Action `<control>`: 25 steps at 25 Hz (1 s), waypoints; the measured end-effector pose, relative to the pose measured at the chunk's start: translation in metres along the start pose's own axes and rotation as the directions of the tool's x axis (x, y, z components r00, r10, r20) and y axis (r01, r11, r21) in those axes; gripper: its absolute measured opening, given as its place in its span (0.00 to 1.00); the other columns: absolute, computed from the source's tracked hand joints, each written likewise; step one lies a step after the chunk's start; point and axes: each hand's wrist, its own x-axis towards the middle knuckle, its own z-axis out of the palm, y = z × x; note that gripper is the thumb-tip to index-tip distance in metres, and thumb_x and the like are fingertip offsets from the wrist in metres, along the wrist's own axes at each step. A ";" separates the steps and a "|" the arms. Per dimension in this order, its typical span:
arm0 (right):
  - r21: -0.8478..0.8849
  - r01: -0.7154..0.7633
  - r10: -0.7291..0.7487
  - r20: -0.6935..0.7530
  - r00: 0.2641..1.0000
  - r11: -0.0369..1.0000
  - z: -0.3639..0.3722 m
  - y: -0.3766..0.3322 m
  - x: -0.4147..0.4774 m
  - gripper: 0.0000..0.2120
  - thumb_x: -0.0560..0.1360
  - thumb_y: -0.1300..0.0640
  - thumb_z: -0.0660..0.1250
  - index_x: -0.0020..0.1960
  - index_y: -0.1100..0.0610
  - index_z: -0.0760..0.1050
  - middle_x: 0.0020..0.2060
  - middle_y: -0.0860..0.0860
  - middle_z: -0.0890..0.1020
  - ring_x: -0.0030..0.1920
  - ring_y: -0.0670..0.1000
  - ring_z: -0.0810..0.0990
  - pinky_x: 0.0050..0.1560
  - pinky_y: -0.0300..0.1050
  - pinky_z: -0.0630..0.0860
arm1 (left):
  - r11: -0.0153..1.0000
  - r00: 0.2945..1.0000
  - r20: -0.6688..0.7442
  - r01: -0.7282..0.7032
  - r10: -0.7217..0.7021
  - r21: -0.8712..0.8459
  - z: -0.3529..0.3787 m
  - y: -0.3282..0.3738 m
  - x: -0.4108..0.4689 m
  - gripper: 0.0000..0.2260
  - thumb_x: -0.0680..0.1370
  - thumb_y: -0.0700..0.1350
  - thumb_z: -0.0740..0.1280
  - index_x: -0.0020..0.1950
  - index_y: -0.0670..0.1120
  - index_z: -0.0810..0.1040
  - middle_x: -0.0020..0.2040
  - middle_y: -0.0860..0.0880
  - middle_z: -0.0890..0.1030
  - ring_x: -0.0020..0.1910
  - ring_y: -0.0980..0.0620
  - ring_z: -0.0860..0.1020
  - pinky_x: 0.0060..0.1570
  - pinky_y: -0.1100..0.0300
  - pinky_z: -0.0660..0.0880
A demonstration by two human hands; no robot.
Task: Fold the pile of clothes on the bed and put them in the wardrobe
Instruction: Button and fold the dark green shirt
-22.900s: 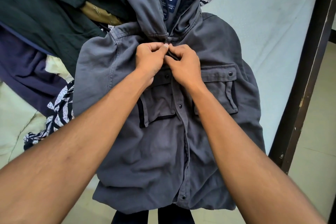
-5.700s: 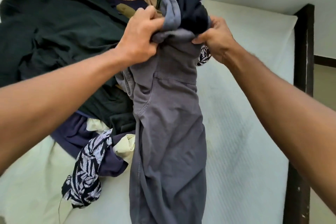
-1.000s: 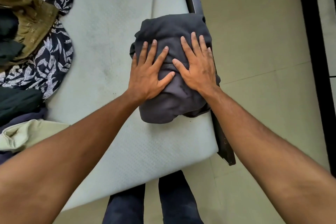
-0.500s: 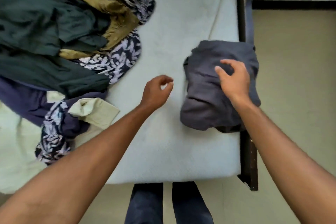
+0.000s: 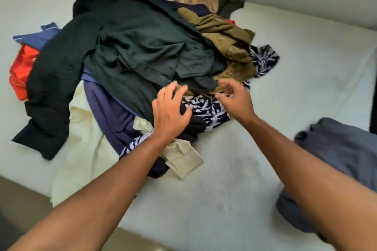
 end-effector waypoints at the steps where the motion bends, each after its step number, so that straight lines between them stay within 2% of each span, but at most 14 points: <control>1: -0.008 0.076 -0.076 -0.003 0.997 0.997 0.010 -0.017 0.022 0.24 0.72 0.62 0.75 0.68 0.56 0.77 0.60 0.53 0.80 0.54 0.48 0.79 0.62 0.44 0.76 | 0.999 0.998 -0.032 0.048 -0.048 0.006 -0.003 -0.006 0.020 0.30 0.73 0.53 0.70 0.75 0.54 0.69 0.75 0.48 0.67 0.72 0.45 0.65 0.62 0.49 0.68; 3: -0.072 0.218 -0.216 0.028 0.976 0.973 0.030 -0.049 0.059 0.32 0.72 0.59 0.76 0.74 0.55 0.72 0.65 0.54 0.75 0.61 0.49 0.76 0.64 0.39 0.73 | 0.993 0.993 -0.009 0.114 -0.114 0.026 -0.008 -0.025 0.056 0.33 0.75 0.53 0.69 0.79 0.54 0.62 0.79 0.47 0.61 0.75 0.44 0.62 0.65 0.46 0.67; 4: -0.156 0.271 -0.268 0.042 0.962 0.950 0.041 -0.060 0.073 0.33 0.72 0.54 0.76 0.75 0.53 0.71 0.67 0.53 0.74 0.64 0.51 0.74 0.66 0.42 0.72 | 0.989 0.989 0.033 0.146 -0.147 0.024 -0.009 -0.035 0.069 0.33 0.76 0.54 0.69 0.80 0.54 0.62 0.79 0.48 0.61 0.76 0.44 0.61 0.66 0.45 0.67; 6: -0.396 0.306 -0.317 0.040 0.948 0.866 0.062 -0.074 0.097 0.24 0.76 0.48 0.72 0.71 0.51 0.76 0.64 0.53 0.77 0.64 0.56 0.74 0.64 0.49 0.72 | 0.985 0.980 0.102 0.171 -0.171 0.011 -0.011 -0.055 0.089 0.32 0.76 0.57 0.70 0.78 0.54 0.65 0.77 0.49 0.66 0.73 0.44 0.63 0.66 0.45 0.67; 8: -0.517 0.312 -0.375 -0.020 0.927 0.797 0.073 -0.079 0.108 0.13 0.80 0.48 0.66 0.59 0.53 0.83 0.55 0.53 0.82 0.57 0.59 0.77 0.56 0.50 0.73 | 0.997 0.992 0.099 0.080 -0.077 -0.023 -0.012 -0.071 0.097 0.28 0.75 0.58 0.70 0.74 0.52 0.72 0.70 0.49 0.72 0.67 0.43 0.69 0.63 0.46 0.70; 10: -0.452 0.396 -0.476 -0.075 0.876 0.800 0.071 -0.079 0.107 0.12 0.81 0.51 0.64 0.51 0.55 0.85 0.47 0.53 0.83 0.50 0.58 0.79 0.52 0.48 0.71 | 0.995 0.998 0.060 0.001 0.005 -0.097 -0.016 -0.080 0.098 0.21 0.76 0.57 0.69 0.67 0.50 0.79 0.61 0.49 0.78 0.59 0.43 0.73 0.59 0.45 0.73; 12: -0.321 0.476 -0.535 -0.127 0.835 0.819 0.059 -0.074 0.090 0.10 0.80 0.55 0.64 0.48 0.57 0.82 0.44 0.52 0.82 0.47 0.55 0.78 0.52 0.45 0.69 | 0.989 0.999 -0.024 -0.046 0.043 -0.138 -0.026 -0.082 0.100 0.14 0.77 0.52 0.68 0.59 0.48 0.83 0.53 0.49 0.82 0.52 0.44 0.77 0.53 0.44 0.75; 15: -0.097 0.426 -0.436 -0.167 0.884 0.900 0.039 -0.064 0.030 0.08 0.82 0.59 0.62 0.47 0.59 0.77 0.44 0.50 0.80 0.46 0.54 0.77 0.52 0.49 0.72 | 0.968 0.975 -0.201 -0.141 0.098 -0.209 -0.050 -0.060 0.094 0.07 0.77 0.44 0.68 0.52 0.44 0.84 0.46 0.48 0.84 0.48 0.44 0.80 0.48 0.47 0.76; 17: -0.006 0.350 -0.347 -0.154 0.925 0.937 0.023 -0.048 -0.015 0.07 0.83 0.59 0.61 0.47 0.58 0.75 0.42 0.49 0.77 0.43 0.52 0.75 0.49 0.51 0.72 | 0.933 0.965 -0.211 -0.211 0.153 -0.291 -0.064 -0.024 0.072 0.05 0.79 0.42 0.67 0.49 0.42 0.81 0.43 0.45 0.82 0.44 0.43 0.80 0.45 0.49 0.75; 18: 0.005 0.314 -0.312 -0.115 0.943 0.949 0.015 -0.037 -0.037 0.07 0.83 0.58 0.60 0.47 0.56 0.74 0.40 0.48 0.77 0.42 0.51 0.74 0.47 0.50 0.72 | 0.920 0.973 -0.180 -0.197 0.143 -0.339 -0.068 -0.003 0.053 0.05 0.80 0.42 0.66 0.48 0.41 0.79 0.41 0.44 0.81 0.43 0.43 0.79 0.43 0.50 0.73; 20: -0.024 0.264 -0.264 -0.003 0.964 0.964 -0.007 -0.013 -0.074 0.07 0.81 0.56 0.60 0.45 0.48 0.73 0.38 0.45 0.77 0.40 0.50 0.74 0.43 0.47 0.72 | 0.900 0.997 -0.058 -0.075 0.055 -0.429 -0.070 0.039 0.009 0.08 0.81 0.45 0.63 0.47 0.42 0.76 0.40 0.43 0.80 0.42 0.42 0.78 0.42 0.49 0.72; 22: -0.051 0.156 -0.150 0.115 0.982 0.986 -0.036 0.010 -0.105 0.09 0.77 0.55 0.63 0.40 0.45 0.74 0.36 0.45 0.78 0.38 0.44 0.76 0.41 0.41 0.71 | 0.871 0.989 0.146 0.077 -0.006 -0.485 -0.062 0.077 -0.041 0.10 0.81 0.50 0.60 0.48 0.45 0.75 0.40 0.41 0.81 0.44 0.38 0.79 0.41 0.47 0.72; 24: 0.003 -0.011 0.010 0.149 0.989 1.000 -0.065 0.011 -0.119 0.08 0.74 0.57 0.65 0.38 0.47 0.78 0.35 0.48 0.81 0.38 0.44 0.77 0.42 0.42 0.71 | 0.842 0.912 0.401 0.150 0.083 -0.518 -0.052 0.118 -0.096 0.12 0.81 0.54 0.58 0.50 0.46 0.74 0.44 0.38 0.82 0.47 0.35 0.79 0.43 0.46 0.73; 25: 0.075 -0.101 0.092 0.114 0.989 0.992 -0.073 0.005 -0.118 0.07 0.74 0.57 0.66 0.40 0.48 0.80 0.38 0.50 0.82 0.41 0.47 0.78 0.43 0.45 0.71 | 0.810 0.839 0.521 0.194 0.154 -0.553 -0.050 0.141 -0.127 0.13 0.81 0.55 0.59 0.51 0.46 0.74 0.47 0.38 0.82 0.49 0.34 0.79 0.45 0.46 0.74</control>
